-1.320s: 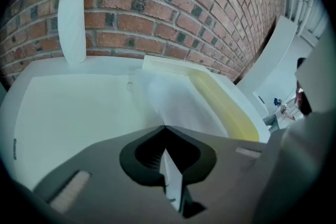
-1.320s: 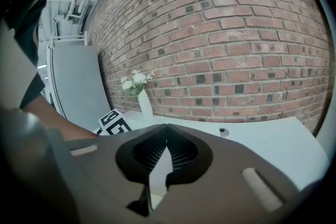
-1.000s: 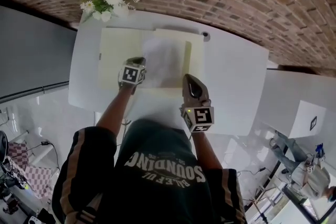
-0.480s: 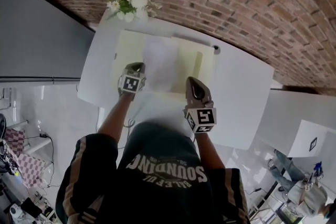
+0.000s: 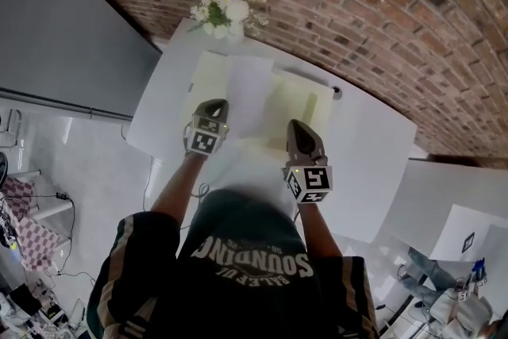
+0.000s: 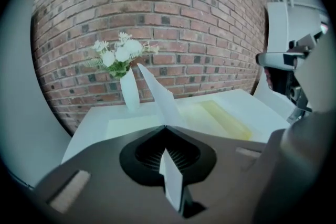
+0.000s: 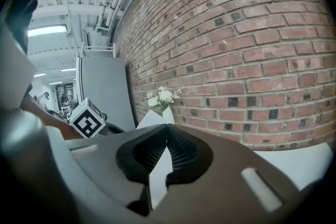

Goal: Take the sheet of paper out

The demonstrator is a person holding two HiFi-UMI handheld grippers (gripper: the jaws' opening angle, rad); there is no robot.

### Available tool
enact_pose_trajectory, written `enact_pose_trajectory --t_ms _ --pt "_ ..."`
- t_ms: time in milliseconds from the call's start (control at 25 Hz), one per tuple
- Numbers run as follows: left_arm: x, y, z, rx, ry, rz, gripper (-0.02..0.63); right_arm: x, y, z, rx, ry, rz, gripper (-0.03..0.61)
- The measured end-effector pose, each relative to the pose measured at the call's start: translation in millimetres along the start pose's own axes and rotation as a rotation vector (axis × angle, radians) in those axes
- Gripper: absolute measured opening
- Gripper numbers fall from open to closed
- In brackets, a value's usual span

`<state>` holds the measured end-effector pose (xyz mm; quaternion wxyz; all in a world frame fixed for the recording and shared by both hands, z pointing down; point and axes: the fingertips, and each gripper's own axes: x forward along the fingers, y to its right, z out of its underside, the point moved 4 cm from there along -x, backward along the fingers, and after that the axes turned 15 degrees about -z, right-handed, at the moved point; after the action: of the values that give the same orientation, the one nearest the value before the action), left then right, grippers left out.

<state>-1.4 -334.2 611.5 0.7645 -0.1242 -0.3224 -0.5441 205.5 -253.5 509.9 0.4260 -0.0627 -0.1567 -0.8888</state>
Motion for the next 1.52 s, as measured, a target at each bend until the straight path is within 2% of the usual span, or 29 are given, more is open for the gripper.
enact_pose_trajectory --t_ms 240,560,840,1080,1520 --pt "-32 -3 -34 0.020 0.128 -0.010 0.012 6 -1 -17 -0.031 0.017 -0.009 -0.011" --pt "-73 -11 -98 0.029 0.324 -0.029 0.012 5 6 -46 -0.096 0.051 0.000 -0.014" --pt "-96 -16 -135 0.009 0.422 -0.034 0.012 -6 11 -59 -0.124 0.080 0.045 -0.015" --pt "-103 -17 -155 -0.003 0.468 -0.020 0.012 -11 13 -70 -0.144 0.107 0.064 -0.017" --pt "-100 -12 -157 -0.019 0.452 0.001 0.012 -8 10 -66 -0.128 0.072 0.023 -0.017"
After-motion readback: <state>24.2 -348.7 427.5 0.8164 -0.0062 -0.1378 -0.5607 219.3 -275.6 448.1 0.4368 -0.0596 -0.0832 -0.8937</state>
